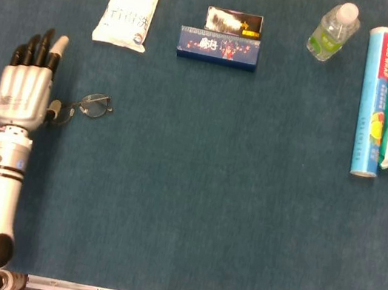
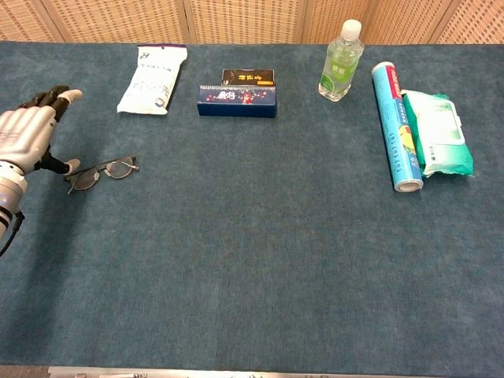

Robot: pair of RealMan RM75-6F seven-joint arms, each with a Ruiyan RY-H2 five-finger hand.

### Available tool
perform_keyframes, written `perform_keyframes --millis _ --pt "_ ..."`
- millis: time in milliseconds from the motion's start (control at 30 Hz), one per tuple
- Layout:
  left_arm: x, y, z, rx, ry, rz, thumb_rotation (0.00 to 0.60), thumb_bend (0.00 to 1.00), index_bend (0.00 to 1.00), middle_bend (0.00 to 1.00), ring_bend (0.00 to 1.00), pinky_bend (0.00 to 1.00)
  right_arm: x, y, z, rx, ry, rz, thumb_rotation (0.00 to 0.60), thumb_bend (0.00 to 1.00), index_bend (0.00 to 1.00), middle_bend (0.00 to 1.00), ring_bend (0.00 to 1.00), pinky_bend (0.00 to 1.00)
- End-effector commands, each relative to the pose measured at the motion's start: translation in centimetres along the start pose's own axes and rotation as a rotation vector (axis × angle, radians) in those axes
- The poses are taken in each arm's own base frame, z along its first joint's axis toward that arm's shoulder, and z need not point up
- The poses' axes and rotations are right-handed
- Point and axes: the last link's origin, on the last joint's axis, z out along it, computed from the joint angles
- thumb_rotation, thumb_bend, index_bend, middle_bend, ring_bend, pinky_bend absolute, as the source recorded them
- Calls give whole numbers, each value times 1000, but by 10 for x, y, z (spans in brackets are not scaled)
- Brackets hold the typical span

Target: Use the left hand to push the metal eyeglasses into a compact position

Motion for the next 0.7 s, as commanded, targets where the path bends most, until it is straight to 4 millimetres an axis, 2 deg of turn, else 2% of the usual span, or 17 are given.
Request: perform_keyframes --millis 33,200,367,500,700 --pt "36 -16 -21 -14 54 -37 600 225 0 0 0 110 -2 -1 0 1 -5 -4 600 280 430 353 170 390" --pt "71 -38 -48 -22 23 -44 600 225 0 0 0 110 -9 -2 1 -1 -23 -24 600 280 430 353 170 390" --pt "99 -61 -72 -30 6 75 600 225 7 0 0 111 -14 -3 3 -9 -25 -48 600 280 430 353 170 390" --pt "112 -76 -87 -18 15 112 600 225 29 0 0 111 -19 -4 4 -10 -34 -63 600 280 430 353 170 390" --pt "121 -97 -103 -15 71 7 600 225 77 0 0 110 -28 -5 6 -13 -61 -84 600 281 430 353 170 390"
